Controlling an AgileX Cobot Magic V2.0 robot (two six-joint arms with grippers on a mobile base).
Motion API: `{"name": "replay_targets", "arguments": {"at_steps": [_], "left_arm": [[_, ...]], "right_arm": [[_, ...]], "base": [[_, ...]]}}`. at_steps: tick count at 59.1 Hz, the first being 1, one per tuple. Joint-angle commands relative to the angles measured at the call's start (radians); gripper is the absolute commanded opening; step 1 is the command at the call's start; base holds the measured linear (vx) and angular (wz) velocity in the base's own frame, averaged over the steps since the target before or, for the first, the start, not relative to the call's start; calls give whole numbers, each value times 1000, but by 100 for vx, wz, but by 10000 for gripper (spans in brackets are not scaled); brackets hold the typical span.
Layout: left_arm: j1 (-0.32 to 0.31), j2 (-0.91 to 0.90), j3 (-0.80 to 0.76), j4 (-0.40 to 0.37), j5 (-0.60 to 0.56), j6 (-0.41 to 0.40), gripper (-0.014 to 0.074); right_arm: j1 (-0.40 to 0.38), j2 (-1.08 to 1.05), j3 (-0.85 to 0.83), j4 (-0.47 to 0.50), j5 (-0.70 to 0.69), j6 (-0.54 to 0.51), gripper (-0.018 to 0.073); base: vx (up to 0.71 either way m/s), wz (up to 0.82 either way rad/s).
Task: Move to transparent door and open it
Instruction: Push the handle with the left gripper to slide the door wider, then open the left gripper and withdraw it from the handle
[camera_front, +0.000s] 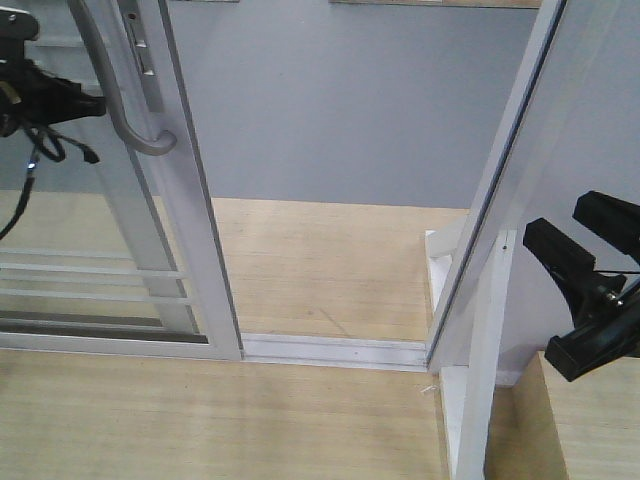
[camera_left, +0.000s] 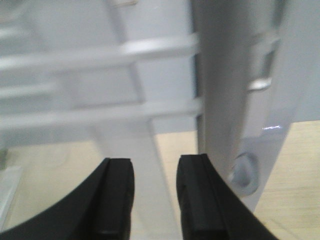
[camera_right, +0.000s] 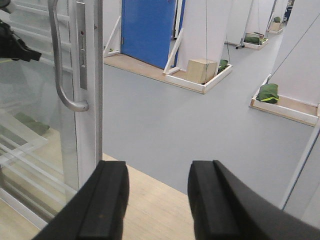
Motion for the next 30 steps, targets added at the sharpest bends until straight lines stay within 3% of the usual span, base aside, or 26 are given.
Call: {"name": "replay_targets", "arguments": {"at_steps": [1,13,22,30], "left_arm": [[15,-104,37,-7,-102,3,349],[13,-195,160,17,-251,3,349],[13,-300,261,18,-308,-78,349],[13,-430,378,18,-346,-89,349]], "right_arm": [[-3,7,-27,-1,-64,-6,370],[-3,7,-27,-1,-55,-6,370],[-3,7,-27,-1,-57,-6,370],[-3,7,-27,-2,-58,-13,370]], "base": [[0,0],[0,0],[0,0],[0,0]]}}
